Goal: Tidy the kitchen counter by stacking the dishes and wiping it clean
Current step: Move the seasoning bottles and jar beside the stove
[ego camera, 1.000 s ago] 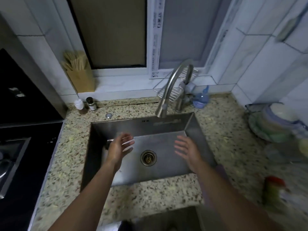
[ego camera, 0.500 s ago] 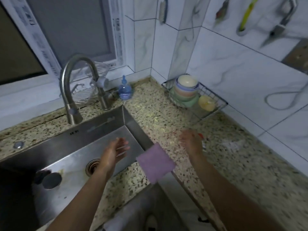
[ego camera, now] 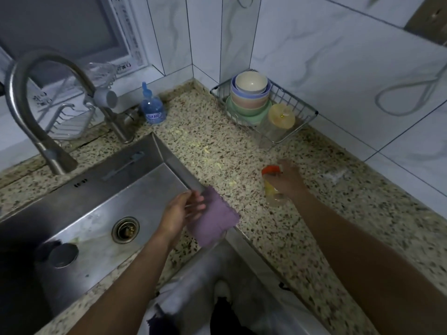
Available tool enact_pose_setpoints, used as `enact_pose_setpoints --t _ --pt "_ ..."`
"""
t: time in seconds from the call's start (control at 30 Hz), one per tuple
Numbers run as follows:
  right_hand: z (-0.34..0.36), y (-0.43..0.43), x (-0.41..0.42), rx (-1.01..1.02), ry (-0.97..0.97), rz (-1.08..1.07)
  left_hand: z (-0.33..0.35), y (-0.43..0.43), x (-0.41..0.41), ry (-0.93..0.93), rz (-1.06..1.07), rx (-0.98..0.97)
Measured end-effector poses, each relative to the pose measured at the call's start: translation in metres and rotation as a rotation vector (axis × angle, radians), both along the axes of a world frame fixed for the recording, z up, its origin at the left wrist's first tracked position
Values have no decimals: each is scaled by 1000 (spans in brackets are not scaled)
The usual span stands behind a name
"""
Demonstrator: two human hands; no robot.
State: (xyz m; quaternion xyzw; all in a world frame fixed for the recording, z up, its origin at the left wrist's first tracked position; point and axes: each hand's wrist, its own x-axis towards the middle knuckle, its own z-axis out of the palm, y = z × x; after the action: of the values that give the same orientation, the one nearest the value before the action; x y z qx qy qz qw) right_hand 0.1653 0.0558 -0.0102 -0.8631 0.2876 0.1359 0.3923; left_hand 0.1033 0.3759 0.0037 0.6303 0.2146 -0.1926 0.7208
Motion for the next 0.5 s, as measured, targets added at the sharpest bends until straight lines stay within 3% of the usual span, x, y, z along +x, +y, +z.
enact_pose_setpoints --t 0.2,0.5 --pt "-13 -2 12 -107 59 58 -3 -11 -3 13 -6 7" --pt "-14 -19 -4 54 -97 63 10 -11 -5 -42 -14 35"
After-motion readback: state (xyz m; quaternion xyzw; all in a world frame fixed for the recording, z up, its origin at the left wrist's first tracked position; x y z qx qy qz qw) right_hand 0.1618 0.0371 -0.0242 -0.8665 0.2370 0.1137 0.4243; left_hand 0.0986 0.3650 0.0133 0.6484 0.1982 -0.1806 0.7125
